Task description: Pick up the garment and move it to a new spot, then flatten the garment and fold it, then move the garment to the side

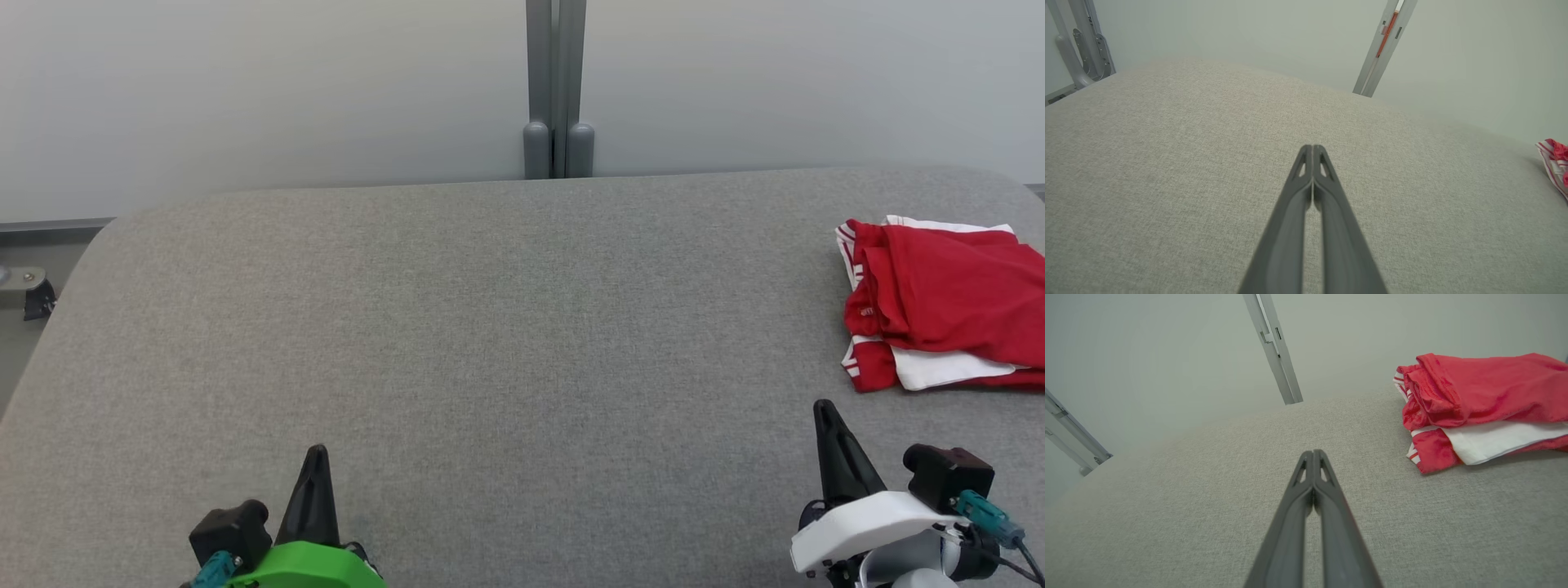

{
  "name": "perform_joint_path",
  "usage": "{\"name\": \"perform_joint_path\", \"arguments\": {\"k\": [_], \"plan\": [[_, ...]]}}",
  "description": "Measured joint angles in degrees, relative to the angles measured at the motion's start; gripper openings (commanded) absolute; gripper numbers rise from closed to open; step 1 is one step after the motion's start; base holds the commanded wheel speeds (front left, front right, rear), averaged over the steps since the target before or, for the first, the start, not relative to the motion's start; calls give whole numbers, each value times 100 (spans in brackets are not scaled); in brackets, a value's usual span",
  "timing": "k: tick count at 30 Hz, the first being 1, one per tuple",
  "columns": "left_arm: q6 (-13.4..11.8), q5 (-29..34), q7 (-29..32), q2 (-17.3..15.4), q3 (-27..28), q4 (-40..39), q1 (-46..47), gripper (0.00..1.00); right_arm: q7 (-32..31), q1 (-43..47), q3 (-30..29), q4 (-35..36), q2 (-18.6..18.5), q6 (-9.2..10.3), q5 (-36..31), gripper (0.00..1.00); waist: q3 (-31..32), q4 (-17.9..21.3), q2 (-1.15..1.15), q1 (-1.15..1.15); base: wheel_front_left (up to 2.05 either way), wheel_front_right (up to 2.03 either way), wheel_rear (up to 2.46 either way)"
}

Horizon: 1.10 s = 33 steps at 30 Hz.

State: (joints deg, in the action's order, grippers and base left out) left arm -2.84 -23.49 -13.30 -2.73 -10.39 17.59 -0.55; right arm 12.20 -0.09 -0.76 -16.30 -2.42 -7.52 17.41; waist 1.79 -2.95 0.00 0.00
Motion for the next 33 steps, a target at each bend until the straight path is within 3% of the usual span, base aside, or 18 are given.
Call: {"name": "perform_joint_path", "arguments": {"k": [33], "plan": [[369,-2743,772,-2,659,-152,194,0,-730,-202,-220,67,-7,2,2963,0,-49,82,0,0,0,0,0]]}}
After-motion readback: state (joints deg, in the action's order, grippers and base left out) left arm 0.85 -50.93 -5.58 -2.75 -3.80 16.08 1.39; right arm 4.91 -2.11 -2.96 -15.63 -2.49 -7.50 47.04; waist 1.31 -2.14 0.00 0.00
